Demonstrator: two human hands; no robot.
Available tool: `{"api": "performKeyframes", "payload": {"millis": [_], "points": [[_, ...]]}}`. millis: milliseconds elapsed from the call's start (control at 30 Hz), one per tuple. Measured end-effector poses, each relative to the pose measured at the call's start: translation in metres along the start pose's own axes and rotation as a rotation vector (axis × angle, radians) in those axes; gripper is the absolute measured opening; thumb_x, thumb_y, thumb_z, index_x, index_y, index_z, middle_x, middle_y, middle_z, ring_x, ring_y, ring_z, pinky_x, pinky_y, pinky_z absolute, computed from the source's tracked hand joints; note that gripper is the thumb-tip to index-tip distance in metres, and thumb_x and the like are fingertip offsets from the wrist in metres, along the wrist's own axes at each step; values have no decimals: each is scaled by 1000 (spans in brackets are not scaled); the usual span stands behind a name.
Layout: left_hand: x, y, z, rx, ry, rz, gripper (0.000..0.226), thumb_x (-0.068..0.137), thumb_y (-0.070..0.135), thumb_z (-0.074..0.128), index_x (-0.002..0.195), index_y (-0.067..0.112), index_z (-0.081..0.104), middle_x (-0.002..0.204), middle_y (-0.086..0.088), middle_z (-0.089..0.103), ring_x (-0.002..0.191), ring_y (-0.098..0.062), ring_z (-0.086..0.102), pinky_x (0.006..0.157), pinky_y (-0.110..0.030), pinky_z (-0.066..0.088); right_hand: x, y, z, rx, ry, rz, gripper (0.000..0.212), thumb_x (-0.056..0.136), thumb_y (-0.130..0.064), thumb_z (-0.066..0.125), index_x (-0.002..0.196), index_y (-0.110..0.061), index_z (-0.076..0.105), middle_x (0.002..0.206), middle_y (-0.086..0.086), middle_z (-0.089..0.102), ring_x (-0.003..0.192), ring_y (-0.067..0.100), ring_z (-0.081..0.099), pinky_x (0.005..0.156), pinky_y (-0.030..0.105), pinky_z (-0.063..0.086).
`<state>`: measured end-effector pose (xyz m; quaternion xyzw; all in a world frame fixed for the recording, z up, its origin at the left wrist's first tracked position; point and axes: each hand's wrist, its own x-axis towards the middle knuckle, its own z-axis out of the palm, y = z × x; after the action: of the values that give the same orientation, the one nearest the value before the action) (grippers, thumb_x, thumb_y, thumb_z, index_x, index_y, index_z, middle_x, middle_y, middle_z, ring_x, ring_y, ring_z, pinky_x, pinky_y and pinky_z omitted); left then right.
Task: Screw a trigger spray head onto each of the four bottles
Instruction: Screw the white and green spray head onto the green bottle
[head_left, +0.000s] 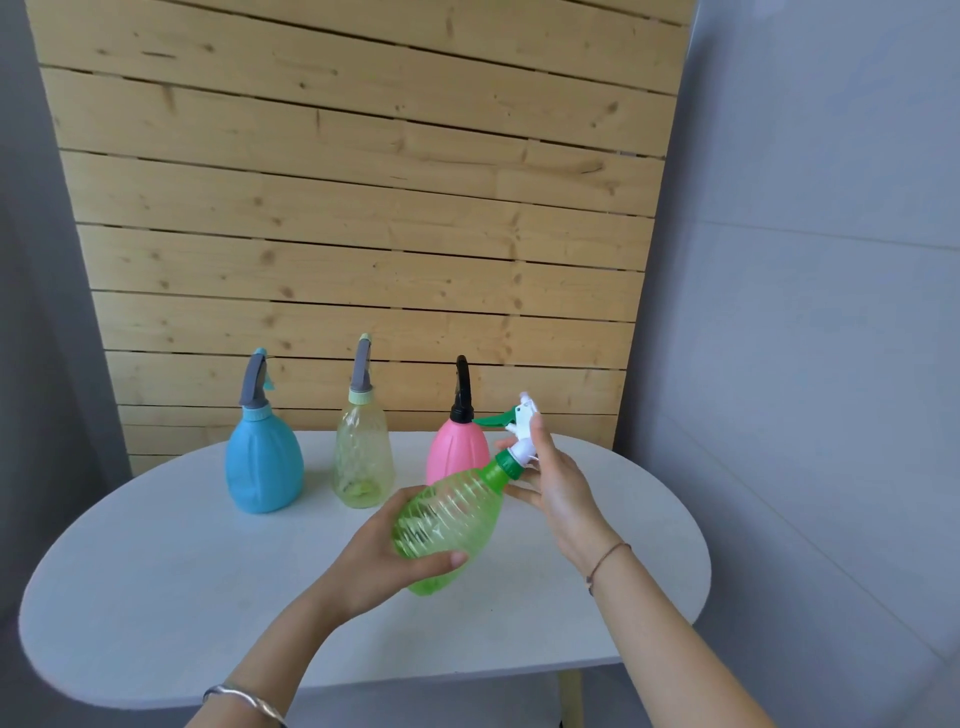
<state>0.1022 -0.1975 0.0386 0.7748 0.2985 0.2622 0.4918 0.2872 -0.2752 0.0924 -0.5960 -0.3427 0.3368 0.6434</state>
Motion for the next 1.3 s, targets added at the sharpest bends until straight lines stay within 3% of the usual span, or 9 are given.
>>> {"api": "performKeyframes", "payload": {"millis": [133, 367, 633, 767, 833, 933, 1067, 1200, 1300], "points": [[-1, 1, -2, -21, -4, -7, 65, 62, 46, 83, 114, 49, 44, 113, 17, 60, 98, 10, 57, 67, -4, 46, -3, 3, 1, -153, -78, -88, 15, 84, -30, 69, 95, -21, 69, 105, 12, 71, 106, 28, 65, 101, 47, 47], [-4, 8, -3, -86, 7, -36, 62, 57, 51, 81, 107, 52, 45, 112, 21, 56, 95, 12, 57, 63, -3, 45, -4, 7, 3, -85, -77, -142, 30, 80, -18, 74, 104, -6, 61, 100, 11, 72, 100, 22, 68, 101, 47, 47], [-9, 21, -7, -246, -26, -83, 39, 52, 60, 74, 83, 71, 53, 89, 39, 64, 83, 25, 56, 59, 2, 44, -2, 0, -2, -18, -178, -118, 22, 83, -16, 69, 105, -15, 71, 103, 0, 74, 99, 13, 67, 106, 44, 44], [-7, 21, -8, -261, -18, -73, 53, 50, 63, 74, 98, 60, 52, 111, 24, 60, 103, 8, 56, 73, -10, 44, -2, -4, -7, -57, -158, -132, 19, 81, -24, 71, 99, -20, 75, 102, -1, 74, 100, 12, 67, 107, 43, 43], [-7, 20, -9, -319, -25, -75, 55, 49, 62, 74, 99, 58, 54, 114, 16, 62, 99, -1, 64, 70, -13, 48, -2, -5, -10, -63, -164, -143, 17, 80, -22, 72, 97, -20, 75, 103, -1, 75, 102, 12, 66, 108, 43, 42], [-9, 21, -12, -415, -30, -96, 54, 47, 61, 75, 98, 55, 57, 112, 11, 66, 87, -1, 70, 67, -16, 53, -1, -5, -15, -76, -208, -154, 19, 82, -18, 71, 100, -17, 74, 117, 4, 71, 114, 18, 63, 110, 45, 40], [-6, 15, -15, -572, -108, -223, 57, 56, 64, 73, 108, 41, 68, 114, 3, 72, 99, -14, 70, 73, -30, 57, -3, -9, -22, -110, -347, -173, 31, 80, -20, 69, 111, -17, 68, 136, 5, 58, 125, 17, 54, 112, 41, 37], [-2, 12, -15, -705, -181, -354, 50, 66, 68, 61, 95, 31, 76, 106, -10, 74, 92, -33, 72, 64, -38, 58, -4, -15, -28, -89, -462, -173, 47, 77, -24, 69, 122, -13, 62, 130, 6, 63, 120, 15, 57, 108, 31, 41], [-1, 15, -10, -711, -131, -299, 63, 56, 71, 69, 106, 32, 71, 110, -4, 74, 97, -25, 72, 69, -36, 59, -1, -9, -23, -95, -269, -192, 30, 78, -23, 72, 106, -11, 71, 115, 5, 71, 104, 11, 64, 106, 36, 44]]}}
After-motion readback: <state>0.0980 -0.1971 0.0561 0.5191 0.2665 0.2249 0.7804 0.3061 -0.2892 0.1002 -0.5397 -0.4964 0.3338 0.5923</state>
